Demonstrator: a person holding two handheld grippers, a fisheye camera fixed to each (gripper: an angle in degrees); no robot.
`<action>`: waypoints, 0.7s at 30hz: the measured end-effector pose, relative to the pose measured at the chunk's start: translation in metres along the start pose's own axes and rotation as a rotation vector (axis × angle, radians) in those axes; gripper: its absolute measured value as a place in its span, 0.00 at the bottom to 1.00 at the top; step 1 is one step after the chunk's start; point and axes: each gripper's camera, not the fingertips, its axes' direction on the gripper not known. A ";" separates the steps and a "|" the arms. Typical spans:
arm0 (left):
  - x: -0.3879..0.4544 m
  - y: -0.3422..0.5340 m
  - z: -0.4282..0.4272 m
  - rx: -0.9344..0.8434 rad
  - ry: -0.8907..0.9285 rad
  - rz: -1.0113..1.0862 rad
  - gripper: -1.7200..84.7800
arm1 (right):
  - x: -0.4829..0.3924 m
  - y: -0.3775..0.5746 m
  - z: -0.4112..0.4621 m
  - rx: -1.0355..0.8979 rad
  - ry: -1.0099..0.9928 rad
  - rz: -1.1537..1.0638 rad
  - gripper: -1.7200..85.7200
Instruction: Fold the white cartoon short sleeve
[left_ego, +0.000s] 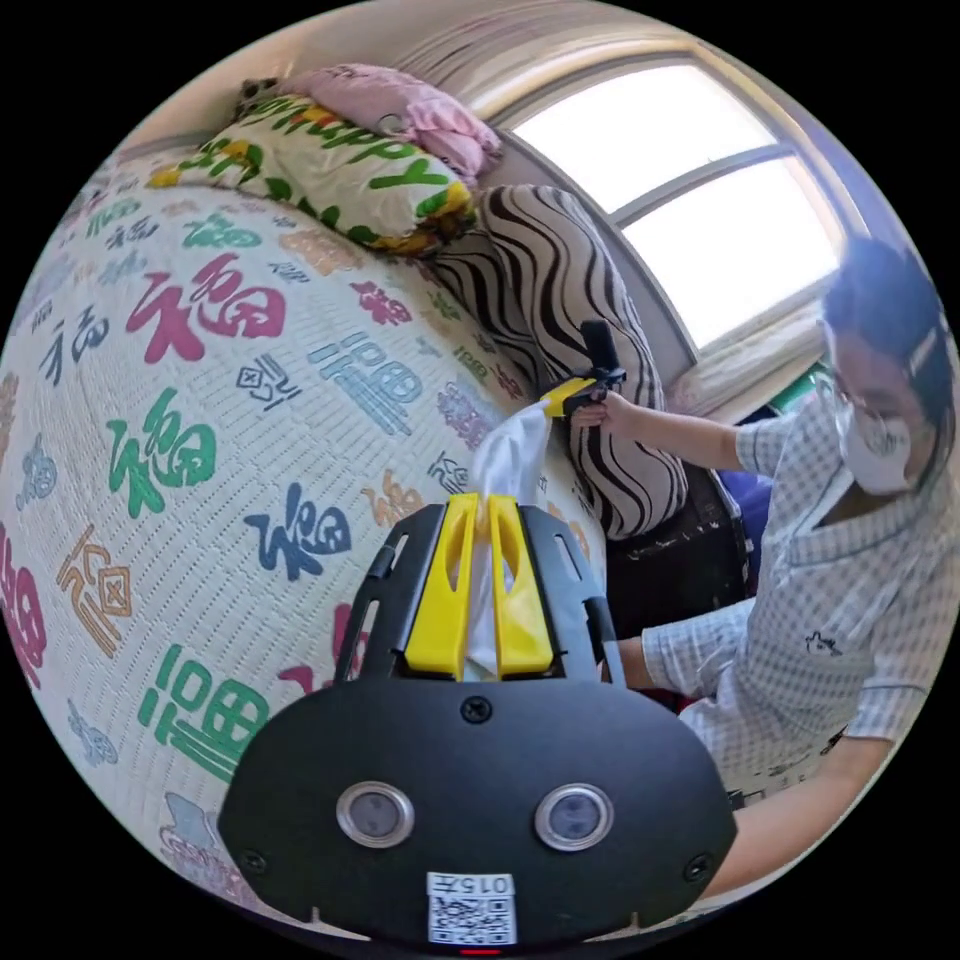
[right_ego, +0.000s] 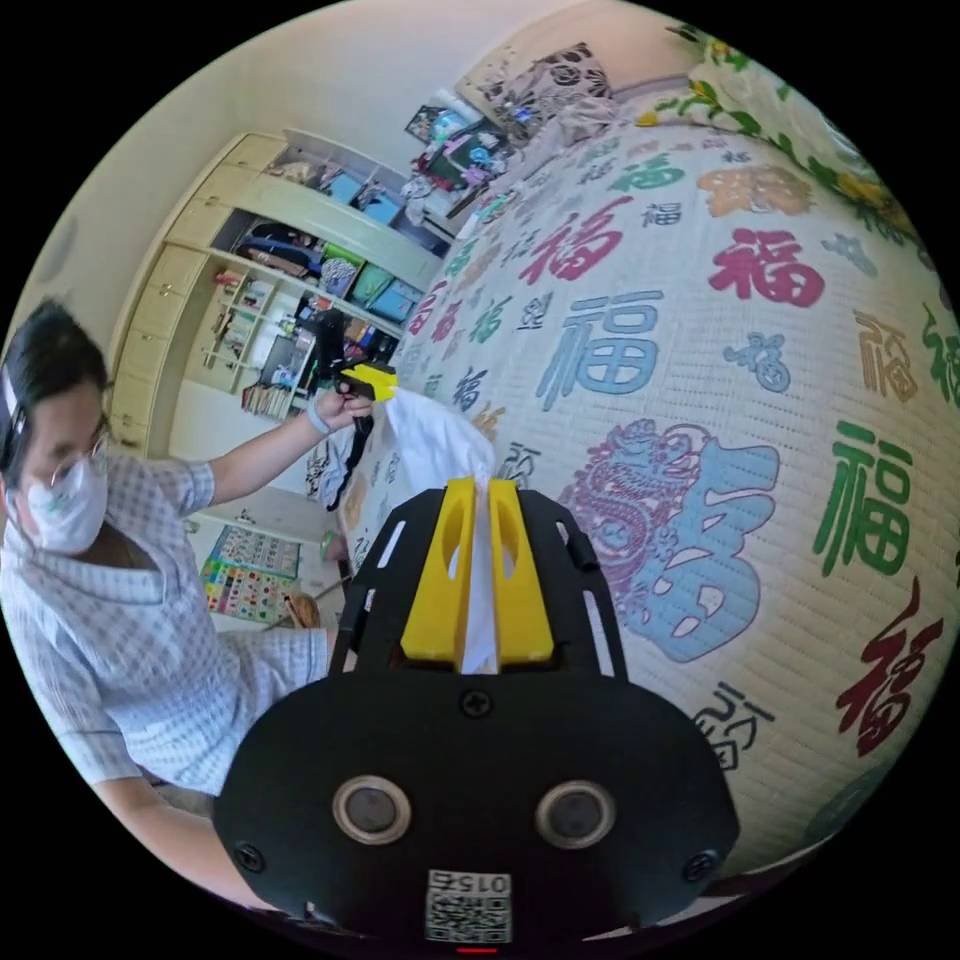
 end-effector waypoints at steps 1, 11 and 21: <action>0.021 0.010 -0.002 0.005 -0.015 0.046 0.02 | -0.012 0.010 -0.002 -0.004 -0.018 -0.031 0.03; 0.138 0.163 0.064 -0.105 -0.084 -0.020 0.01 | -0.085 0.131 0.065 -0.276 0.048 -0.122 0.03; 0.151 0.214 0.116 -0.300 -0.219 -0.164 0.02 | -0.085 0.183 0.124 -0.426 0.173 -0.043 0.08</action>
